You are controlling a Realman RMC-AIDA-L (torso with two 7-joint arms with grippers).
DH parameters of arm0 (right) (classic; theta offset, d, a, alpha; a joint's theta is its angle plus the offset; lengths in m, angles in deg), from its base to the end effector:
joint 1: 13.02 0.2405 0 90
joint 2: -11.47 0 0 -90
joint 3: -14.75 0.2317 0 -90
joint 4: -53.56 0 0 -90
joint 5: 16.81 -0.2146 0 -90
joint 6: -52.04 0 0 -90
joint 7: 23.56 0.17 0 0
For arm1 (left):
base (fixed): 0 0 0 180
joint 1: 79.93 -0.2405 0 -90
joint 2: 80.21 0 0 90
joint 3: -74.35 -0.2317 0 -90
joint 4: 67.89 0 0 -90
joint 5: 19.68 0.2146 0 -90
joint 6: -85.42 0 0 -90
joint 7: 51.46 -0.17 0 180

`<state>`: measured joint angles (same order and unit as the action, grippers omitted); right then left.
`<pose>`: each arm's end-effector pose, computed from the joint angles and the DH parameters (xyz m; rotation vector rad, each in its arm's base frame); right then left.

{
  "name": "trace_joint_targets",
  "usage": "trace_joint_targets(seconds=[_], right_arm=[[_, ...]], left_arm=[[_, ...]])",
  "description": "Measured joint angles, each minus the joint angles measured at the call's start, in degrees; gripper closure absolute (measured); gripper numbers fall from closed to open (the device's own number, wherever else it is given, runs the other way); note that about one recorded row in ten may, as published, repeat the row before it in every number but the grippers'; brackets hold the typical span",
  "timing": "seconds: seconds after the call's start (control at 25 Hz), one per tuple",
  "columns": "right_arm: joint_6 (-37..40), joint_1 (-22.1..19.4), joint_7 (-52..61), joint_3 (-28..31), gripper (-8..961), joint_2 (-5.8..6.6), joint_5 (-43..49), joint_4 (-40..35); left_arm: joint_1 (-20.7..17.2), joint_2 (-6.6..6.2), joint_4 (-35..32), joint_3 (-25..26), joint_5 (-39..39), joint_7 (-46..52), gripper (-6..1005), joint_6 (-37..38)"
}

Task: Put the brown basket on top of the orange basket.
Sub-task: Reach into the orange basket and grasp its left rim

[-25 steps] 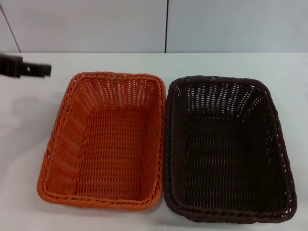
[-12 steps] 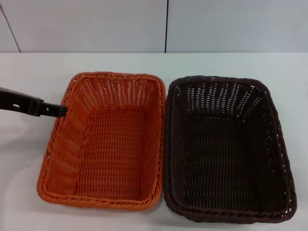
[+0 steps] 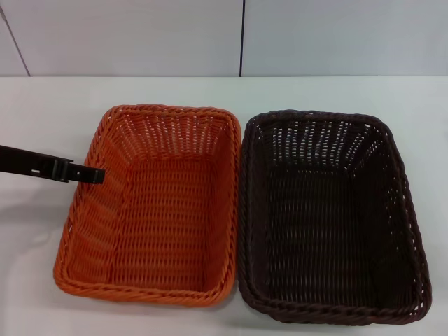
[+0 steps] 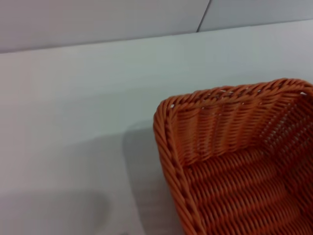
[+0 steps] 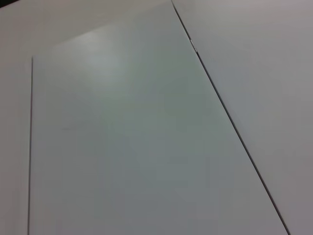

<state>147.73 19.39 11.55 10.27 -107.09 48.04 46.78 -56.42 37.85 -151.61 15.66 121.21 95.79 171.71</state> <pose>0.2586 0.3538 0.1124 -1.2715 0.2912 1.3171 -0.2272 0.3550 0.0739 -2.2559 -1.2635 0.0169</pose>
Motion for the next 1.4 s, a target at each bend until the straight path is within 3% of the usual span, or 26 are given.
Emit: trace_joint_targets(seconds=[0.44, 0.72, 1.4], right_arm=[[0.4, -0.3, 0.3, 0.0, 275, 0.0, 0.0, -0.2], [0.2, -0.2, 0.3, 0.0, 276, 0.01, 0.0, -0.3], [-0.6, -0.2, 0.4, 0.0, 276, 0.0, 0.0, -0.2]], left_arm=[[-0.8, 0.07, 4.7, -0.9, -0.1, -1.8, 203, -2.0], [-1.0, 0.17, 6.3, -0.9, 0.0, -2.1, 417, -2.2], [-0.3, -0.06, 7.8, -2.7, 0.1, -2.1, 582, -3.3]])
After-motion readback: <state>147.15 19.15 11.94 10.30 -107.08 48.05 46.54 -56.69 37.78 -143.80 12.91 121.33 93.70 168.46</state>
